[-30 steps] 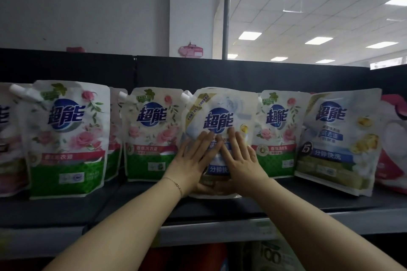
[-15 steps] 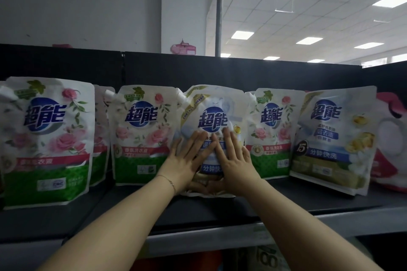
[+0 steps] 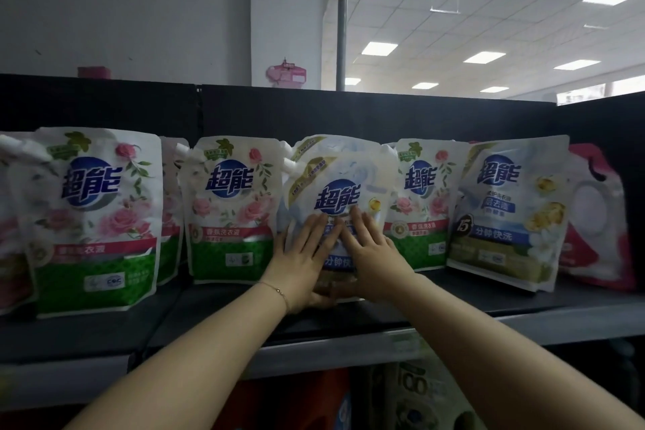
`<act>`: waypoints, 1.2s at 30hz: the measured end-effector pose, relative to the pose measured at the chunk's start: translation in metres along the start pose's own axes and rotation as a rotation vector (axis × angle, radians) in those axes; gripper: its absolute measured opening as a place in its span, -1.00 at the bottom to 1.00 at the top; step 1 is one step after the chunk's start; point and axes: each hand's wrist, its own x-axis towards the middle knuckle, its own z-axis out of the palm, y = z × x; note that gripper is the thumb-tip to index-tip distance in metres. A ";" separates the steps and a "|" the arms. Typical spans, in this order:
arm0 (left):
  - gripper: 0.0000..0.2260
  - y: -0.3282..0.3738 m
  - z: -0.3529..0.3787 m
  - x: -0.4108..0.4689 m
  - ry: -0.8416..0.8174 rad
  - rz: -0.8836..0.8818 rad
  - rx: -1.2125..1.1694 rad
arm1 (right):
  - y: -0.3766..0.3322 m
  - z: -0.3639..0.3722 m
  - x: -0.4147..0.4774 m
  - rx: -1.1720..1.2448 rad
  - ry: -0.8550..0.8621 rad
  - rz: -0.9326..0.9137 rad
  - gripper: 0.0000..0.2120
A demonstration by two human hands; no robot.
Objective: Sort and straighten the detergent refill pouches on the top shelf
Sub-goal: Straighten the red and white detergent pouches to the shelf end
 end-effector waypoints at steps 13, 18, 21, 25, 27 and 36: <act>-0.66 0.029 -0.046 0.010 0.446 0.230 -0.171 | 0.063 -0.052 -0.049 0.079 0.085 0.028 -0.75; -0.71 0.066 -0.046 0.030 0.379 0.285 -0.174 | 0.101 -0.047 -0.044 0.086 0.051 0.043 -0.75; -0.78 0.094 -0.052 0.045 0.239 0.236 -0.277 | 0.126 -0.044 -0.037 0.119 0.084 0.026 -0.81; -0.66 0.125 -0.045 0.081 -0.005 -0.084 -0.496 | 0.153 -0.033 -0.030 0.205 0.080 0.005 -0.82; -0.52 0.137 -0.038 0.100 -0.076 -0.319 -0.628 | 0.163 -0.025 -0.027 0.213 0.074 -0.027 -0.84; -0.40 0.150 -0.024 0.151 0.058 -0.911 -1.210 | 0.195 0.001 -0.004 0.305 0.038 -0.081 -0.82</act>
